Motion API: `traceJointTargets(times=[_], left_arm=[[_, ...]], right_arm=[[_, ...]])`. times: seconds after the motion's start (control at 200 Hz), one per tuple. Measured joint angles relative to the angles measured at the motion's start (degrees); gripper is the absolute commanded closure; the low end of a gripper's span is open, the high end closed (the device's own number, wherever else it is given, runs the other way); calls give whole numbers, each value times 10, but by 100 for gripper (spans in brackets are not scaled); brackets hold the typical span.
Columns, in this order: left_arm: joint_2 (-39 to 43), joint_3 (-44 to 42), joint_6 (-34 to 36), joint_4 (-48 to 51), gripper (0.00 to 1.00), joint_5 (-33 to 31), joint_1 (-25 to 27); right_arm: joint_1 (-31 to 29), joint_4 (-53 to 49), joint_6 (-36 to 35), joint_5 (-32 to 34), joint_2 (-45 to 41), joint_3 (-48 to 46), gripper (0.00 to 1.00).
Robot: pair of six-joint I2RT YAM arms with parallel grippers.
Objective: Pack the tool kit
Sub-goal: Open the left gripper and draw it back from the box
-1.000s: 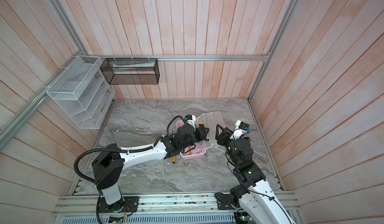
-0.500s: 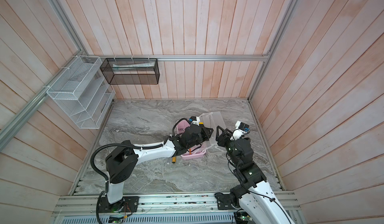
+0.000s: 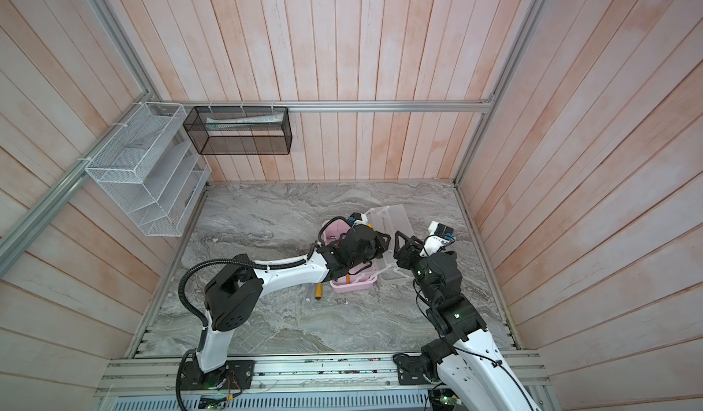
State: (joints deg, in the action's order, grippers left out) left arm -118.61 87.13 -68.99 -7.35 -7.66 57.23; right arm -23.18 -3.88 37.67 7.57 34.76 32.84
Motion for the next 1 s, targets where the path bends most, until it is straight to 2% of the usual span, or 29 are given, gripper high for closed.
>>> traceJointTargets(times=[0.225,0.395,0.555,0.68,0.84,1.0], left_arm=[[-10,27,6,5,54,11,-7],[16,3,61,10,46,9,-14],[110,-26,159,61,35,-24,-18],[230,-89,212,93,35,-60,-23],[352,-188,241,144,35,-110,-47],[411,-283,244,209,34,-127,-67]], right_arm=[[1,0,-2,-7,11,1,42],[1,-2,-15,-18,51,43,40],[1,-3,-35,-40,111,71,38],[-4,-11,-52,-45,154,72,37],[-24,-14,-73,-38,189,76,37],[-46,-18,-90,-29,239,104,35]])
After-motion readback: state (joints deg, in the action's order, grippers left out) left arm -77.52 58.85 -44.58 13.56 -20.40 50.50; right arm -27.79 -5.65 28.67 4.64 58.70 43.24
